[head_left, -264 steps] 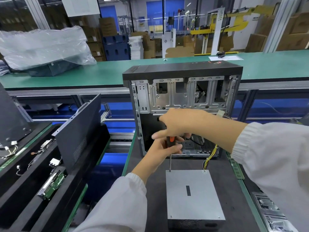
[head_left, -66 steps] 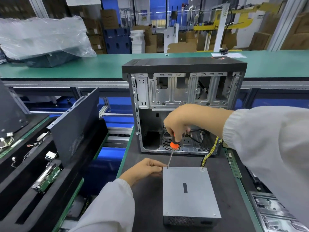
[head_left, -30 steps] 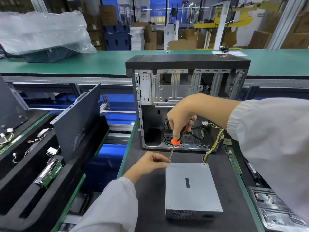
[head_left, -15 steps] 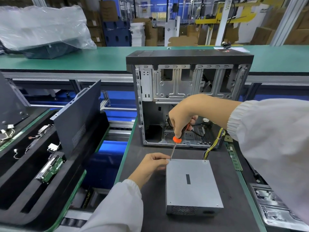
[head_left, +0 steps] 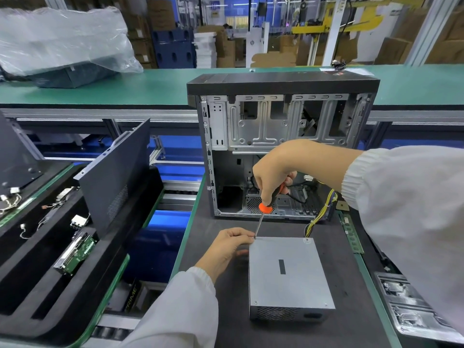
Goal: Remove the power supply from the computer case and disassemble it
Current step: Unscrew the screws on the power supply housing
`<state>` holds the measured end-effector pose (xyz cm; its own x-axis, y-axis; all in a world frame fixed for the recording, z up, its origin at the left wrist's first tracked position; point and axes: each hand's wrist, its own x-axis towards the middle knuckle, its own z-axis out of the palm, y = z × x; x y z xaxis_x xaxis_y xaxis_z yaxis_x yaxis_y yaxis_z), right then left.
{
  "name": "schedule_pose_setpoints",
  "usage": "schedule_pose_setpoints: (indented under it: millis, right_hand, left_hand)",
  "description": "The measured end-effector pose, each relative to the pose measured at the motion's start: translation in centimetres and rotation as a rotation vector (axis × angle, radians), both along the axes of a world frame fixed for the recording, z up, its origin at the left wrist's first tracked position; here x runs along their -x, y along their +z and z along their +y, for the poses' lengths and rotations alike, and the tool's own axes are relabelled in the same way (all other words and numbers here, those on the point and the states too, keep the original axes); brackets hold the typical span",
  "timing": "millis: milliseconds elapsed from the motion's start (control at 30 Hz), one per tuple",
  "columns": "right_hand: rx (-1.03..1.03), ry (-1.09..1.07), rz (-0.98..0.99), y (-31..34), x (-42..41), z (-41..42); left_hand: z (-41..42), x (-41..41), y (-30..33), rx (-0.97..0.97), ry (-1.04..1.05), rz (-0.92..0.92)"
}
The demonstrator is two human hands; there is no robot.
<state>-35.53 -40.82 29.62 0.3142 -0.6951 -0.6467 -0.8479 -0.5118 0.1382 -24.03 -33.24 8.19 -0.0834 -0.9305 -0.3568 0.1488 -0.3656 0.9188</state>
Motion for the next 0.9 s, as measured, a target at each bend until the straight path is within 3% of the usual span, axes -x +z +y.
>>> schedule_pose_setpoints:
  millis: [900]
  right_hand:
    - [-0.017,-0.021,0.041,0.12,-0.3,0.15]
  left_hand:
    - [-0.2,-0.06,-0.36,-0.012,-0.013,-0.012]
